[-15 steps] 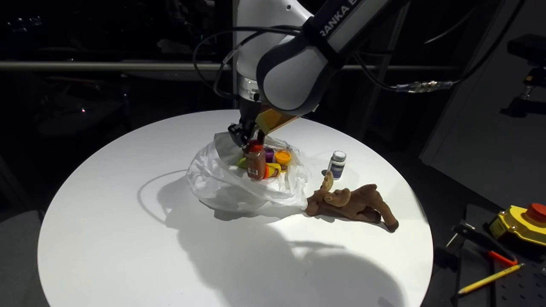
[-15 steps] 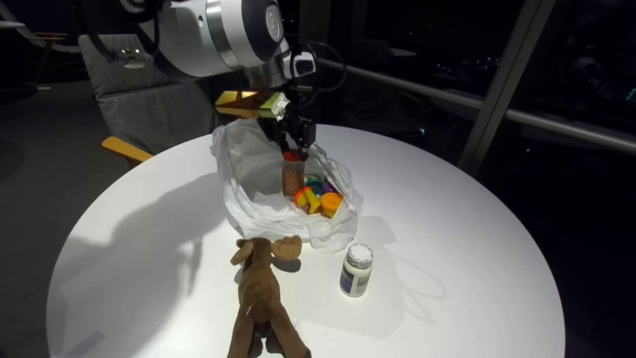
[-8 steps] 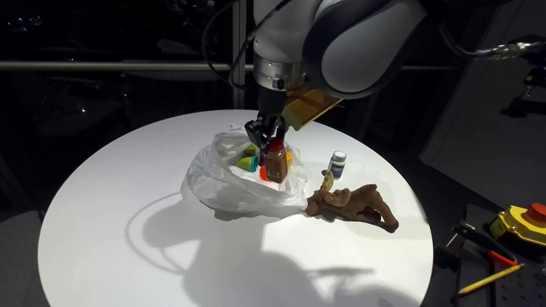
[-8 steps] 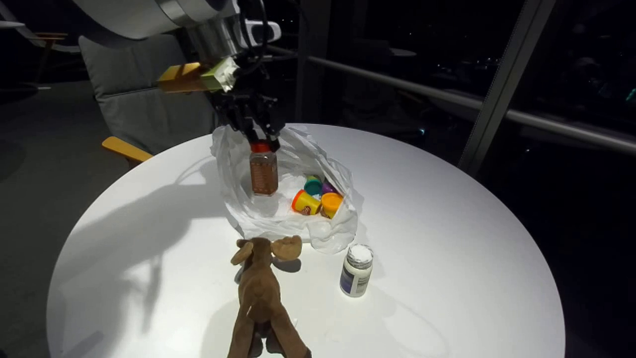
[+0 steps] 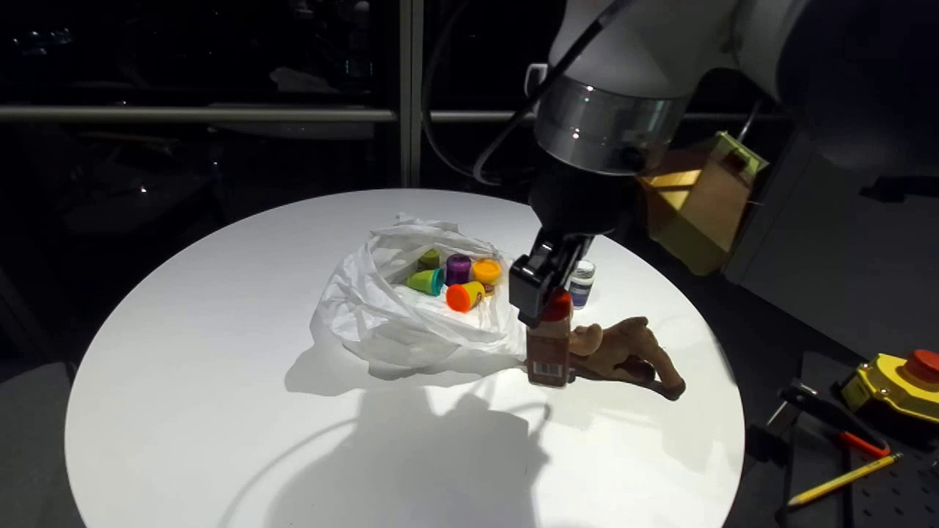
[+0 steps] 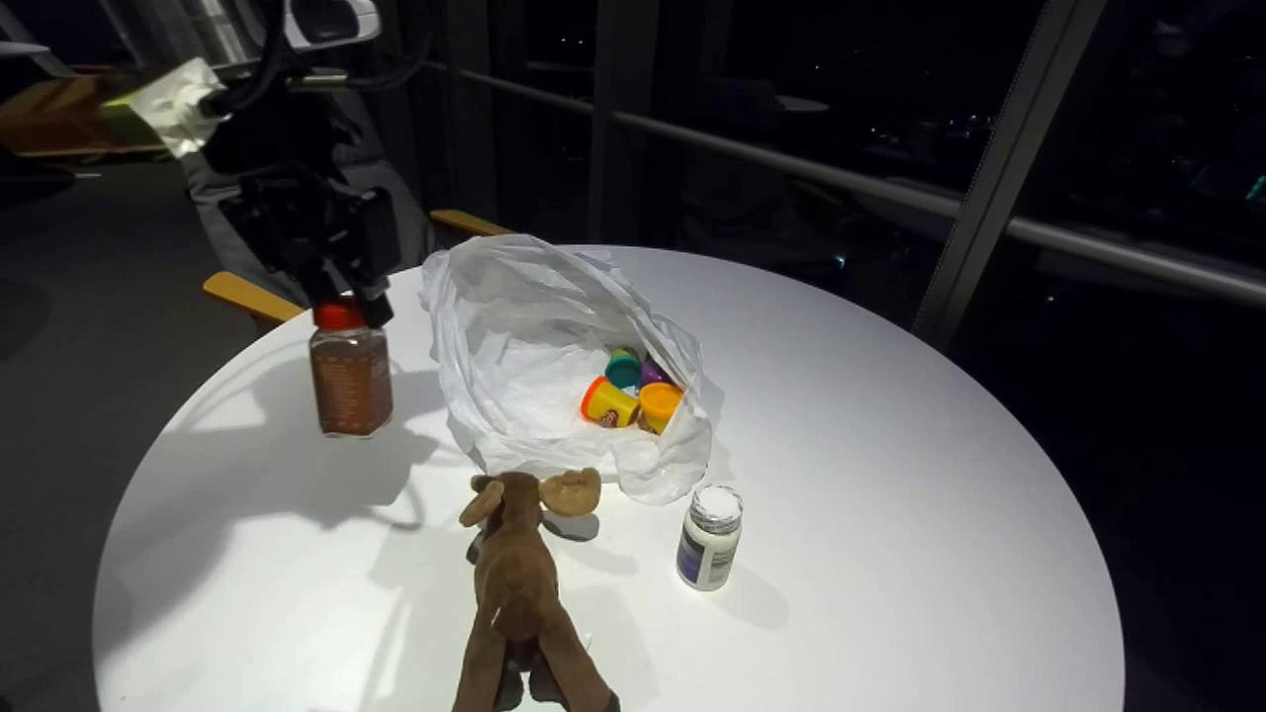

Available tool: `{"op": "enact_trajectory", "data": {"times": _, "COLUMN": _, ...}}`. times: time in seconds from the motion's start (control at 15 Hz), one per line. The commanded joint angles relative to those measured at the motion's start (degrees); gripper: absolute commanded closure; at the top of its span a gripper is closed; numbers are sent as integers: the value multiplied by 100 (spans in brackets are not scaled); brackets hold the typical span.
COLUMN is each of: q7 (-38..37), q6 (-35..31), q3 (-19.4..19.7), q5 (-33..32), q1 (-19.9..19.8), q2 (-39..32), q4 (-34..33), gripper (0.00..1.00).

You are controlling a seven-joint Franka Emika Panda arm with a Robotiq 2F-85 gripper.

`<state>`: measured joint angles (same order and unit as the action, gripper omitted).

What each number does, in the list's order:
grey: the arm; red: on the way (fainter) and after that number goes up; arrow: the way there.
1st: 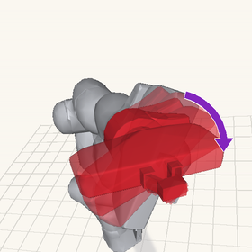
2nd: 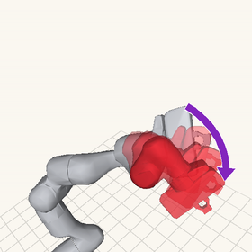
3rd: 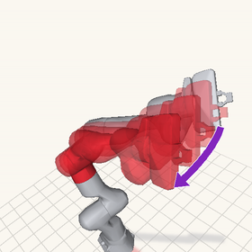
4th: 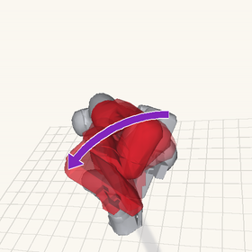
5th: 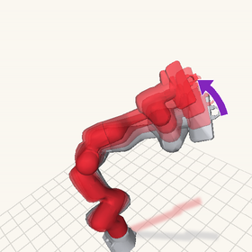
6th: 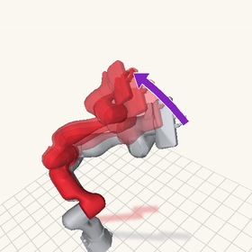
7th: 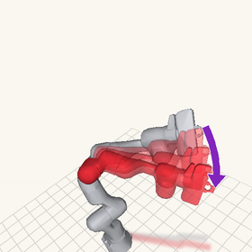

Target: Pick up the objects from the plastic and put them on the table

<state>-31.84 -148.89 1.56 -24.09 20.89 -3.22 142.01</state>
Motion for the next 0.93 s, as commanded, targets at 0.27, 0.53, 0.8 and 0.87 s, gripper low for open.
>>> {"op": "enact_trajectory", "data": {"times": 0.27, "q7": 453, "q6": -1271, "q3": -800, "q5": 17, "q1": -429, "q2": -317, "q4": 454, "gripper": 75}}
{"op": "enact_trajectory", "data": {"times": 0.53, "q7": -21, "q6": -1910, "q3": -465, "q5": -907, "q1": -107, "q2": -773, "q4": 177, "gripper": 75}}
{"op": "enact_trajectory", "data": {"times": 0.8, "q7": -554, "q6": -2127, "q3": -146, "q5": -1720, "q1": 87, "q2": -1220, "q4": -218, "gripper": 75}}
{"op": "enact_trajectory", "data": {"times": 0.87, "q7": -681, "q6": -2165, "q3": -75, "q5": -1825, "q1": 130, "q2": -1334, "q4": -340, "gripper": 75}}
